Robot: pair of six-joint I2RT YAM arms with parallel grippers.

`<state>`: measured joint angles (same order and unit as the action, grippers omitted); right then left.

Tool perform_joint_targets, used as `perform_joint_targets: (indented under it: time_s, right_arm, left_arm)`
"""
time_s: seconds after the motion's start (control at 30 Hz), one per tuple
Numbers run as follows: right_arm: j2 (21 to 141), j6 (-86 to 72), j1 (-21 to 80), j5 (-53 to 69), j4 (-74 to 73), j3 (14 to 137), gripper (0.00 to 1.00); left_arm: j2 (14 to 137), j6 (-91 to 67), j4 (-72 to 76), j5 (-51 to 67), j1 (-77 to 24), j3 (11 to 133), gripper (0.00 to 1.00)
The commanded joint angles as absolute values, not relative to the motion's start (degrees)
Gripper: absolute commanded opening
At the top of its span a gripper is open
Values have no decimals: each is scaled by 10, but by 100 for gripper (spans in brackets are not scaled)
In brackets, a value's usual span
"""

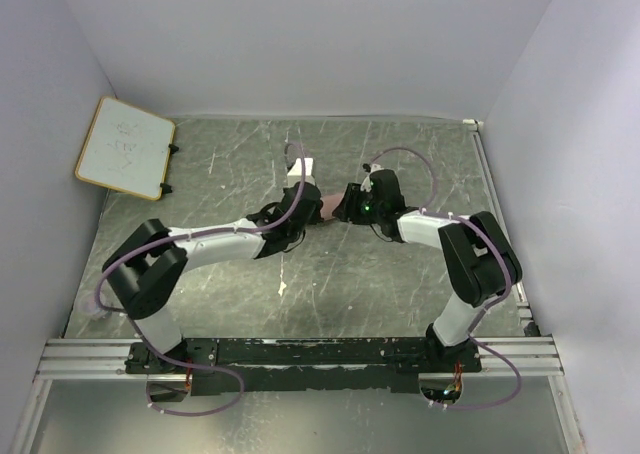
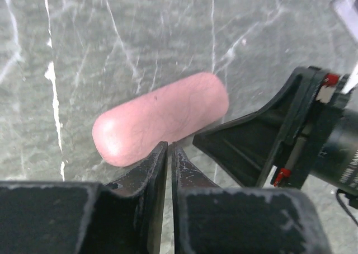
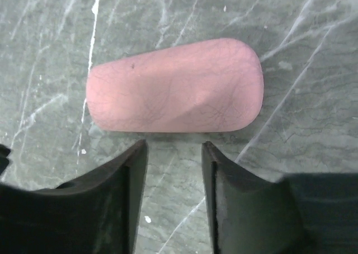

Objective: Organize the sunglasses
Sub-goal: Close the sunglasses case at the center of the board, then reset both arms

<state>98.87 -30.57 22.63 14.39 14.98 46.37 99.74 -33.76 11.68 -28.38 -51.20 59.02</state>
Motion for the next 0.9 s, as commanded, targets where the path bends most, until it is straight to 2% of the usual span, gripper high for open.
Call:
perform_joint_targets:
  time_s: [0.0,0.13,0.2,0.23,0.6,0.87]
  right_arm:
    - [947,-283,230,123,134,458,50]
    - [914,-270,233,105,122,456,69]
    - [898,-263,234,97,114,457,97]
    - [891,-260,234,90,109,459,100]
    - [833,-227,236,-59,44,494,100]
    - [836,-208,236,-156,31,508,100]
  left_arm:
    - [955,-296,125,-316,-508,585,20]
    - [938,-290,132,-311,-492,568,20]
    - [934,-288,134,-309,-485,556,20]
    - [931,-288,131,-314,-481,551,21]
    - [864,-267,136,-350,-430,475,22]
    - [818,-233,163,-399,-400,400,20]
